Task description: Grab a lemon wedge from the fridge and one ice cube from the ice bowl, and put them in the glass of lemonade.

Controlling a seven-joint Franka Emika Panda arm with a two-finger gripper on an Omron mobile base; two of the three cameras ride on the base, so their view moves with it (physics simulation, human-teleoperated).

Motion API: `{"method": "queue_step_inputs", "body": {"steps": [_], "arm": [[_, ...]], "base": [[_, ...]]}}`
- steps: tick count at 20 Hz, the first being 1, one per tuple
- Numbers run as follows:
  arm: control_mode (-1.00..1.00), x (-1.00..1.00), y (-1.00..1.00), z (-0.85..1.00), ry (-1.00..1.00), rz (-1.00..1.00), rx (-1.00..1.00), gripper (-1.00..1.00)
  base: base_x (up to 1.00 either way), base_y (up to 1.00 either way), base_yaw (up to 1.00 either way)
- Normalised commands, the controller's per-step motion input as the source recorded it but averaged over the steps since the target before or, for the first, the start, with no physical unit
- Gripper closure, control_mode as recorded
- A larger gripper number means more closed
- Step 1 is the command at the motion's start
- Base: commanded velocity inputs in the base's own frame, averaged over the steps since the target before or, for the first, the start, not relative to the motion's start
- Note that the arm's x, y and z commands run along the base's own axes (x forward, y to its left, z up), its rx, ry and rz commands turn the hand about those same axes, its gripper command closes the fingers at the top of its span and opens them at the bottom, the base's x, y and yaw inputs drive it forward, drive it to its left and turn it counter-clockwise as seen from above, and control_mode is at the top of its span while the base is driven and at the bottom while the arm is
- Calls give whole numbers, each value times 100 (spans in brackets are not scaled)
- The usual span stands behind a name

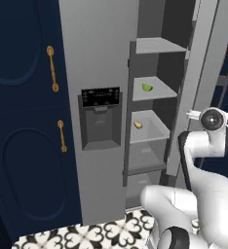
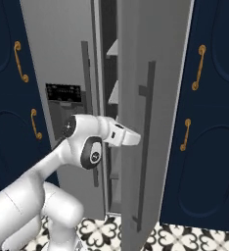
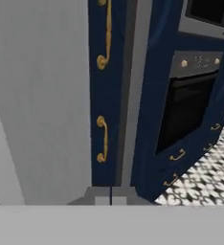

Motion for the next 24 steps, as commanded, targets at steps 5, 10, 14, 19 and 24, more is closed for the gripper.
{"method": "queue_step_inputs", "body": {"steps": [5, 10, 14, 19, 24], "arm": [[-100, -50, 11, 95, 38, -4, -6, 100], [-100, -7, 71, 10, 43, -1, -29, 100], [-100, 0, 57, -11, 32, -1, -24, 100], [-100, 18, 54, -8, 38, 14, -33, -100], [-100, 88, 74, -33, 43, 28, -46, -100]], "base": [[0, 0, 0], [0, 0, 0], [0, 0, 0], [0, 0, 0], [0, 0, 0]]}}
